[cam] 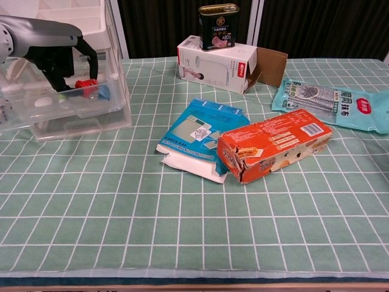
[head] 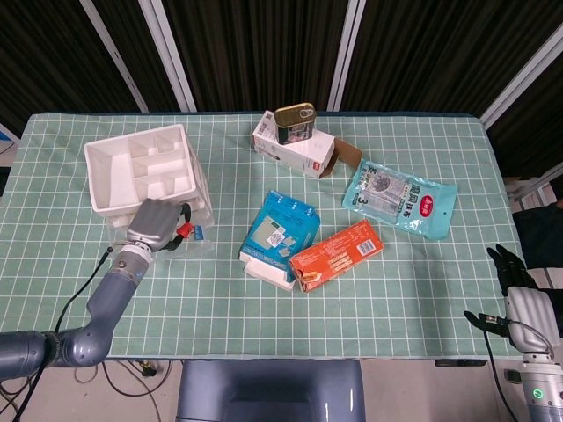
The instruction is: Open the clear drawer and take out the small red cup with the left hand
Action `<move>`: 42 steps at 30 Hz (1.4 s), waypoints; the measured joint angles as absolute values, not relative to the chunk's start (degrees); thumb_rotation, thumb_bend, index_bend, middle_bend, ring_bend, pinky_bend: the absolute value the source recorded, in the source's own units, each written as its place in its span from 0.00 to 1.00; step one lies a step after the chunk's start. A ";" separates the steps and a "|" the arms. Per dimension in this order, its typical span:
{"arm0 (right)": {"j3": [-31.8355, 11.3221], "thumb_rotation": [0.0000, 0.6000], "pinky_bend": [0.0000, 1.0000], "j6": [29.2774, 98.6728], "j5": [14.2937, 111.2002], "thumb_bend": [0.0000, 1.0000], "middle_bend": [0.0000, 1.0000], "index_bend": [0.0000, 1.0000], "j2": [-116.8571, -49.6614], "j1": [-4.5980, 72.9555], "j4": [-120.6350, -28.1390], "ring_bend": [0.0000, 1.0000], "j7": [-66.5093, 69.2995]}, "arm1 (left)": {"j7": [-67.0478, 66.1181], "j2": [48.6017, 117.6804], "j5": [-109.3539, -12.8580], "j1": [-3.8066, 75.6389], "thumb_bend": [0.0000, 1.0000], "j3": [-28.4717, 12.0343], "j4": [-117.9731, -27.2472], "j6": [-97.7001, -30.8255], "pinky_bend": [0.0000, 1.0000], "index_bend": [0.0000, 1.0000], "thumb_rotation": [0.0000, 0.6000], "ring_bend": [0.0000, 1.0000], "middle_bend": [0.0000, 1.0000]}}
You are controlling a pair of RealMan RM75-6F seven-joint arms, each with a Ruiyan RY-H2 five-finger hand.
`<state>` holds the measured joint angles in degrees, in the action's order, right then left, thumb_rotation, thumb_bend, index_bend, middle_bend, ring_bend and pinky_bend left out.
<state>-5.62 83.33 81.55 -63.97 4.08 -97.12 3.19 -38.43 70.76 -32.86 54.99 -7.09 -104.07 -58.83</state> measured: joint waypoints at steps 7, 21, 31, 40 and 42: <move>-5.63 1.00 0.22 83.38 81.54 0.12 0.00 0.00 -63.99 4.07 -97.10 0.00 3.15 | -37.00 69.36 -35.37 54.33 0.34 -7.51 -105.58 -60.05 1.00 0.48 1.00 1.00 1.00; -5.61 1.00 0.22 83.60 81.68 0.12 0.00 0.00 -64.02 4.00 -97.04 0.00 2.94 | -32.86 59.69 -45.42 49.72 0.34 -7.69 -117.78 -64.25 1.00 0.48 1.00 1.00 1.00; -5.55 1.00 0.22 83.73 81.83 0.12 0.00 0.00 -64.17 3.98 -97.10 0.00 2.51 | -29.90 54.00 -62.99 42.27 0.34 -1.00 -124.75 -65.14 1.00 0.48 1.00 1.00 1.00; -5.58 1.00 0.22 83.71 81.72 0.12 0.00 0.00 -64.19 3.97 -97.16 0.00 2.54 | -29.62 55.01 -75.25 35.48 0.34 6.46 -124.70 -64.16 1.00 0.48 1.00 1.00 1.00; -5.57 1.00 0.22 83.68 81.70 0.12 0.00 0.00 -64.17 3.96 -97.19 0.00 2.57 | -29.83 55.89 -75.87 34.73 0.34 6.94 -124.03 -63.81 1.00 0.48 1.00 1.00 1.00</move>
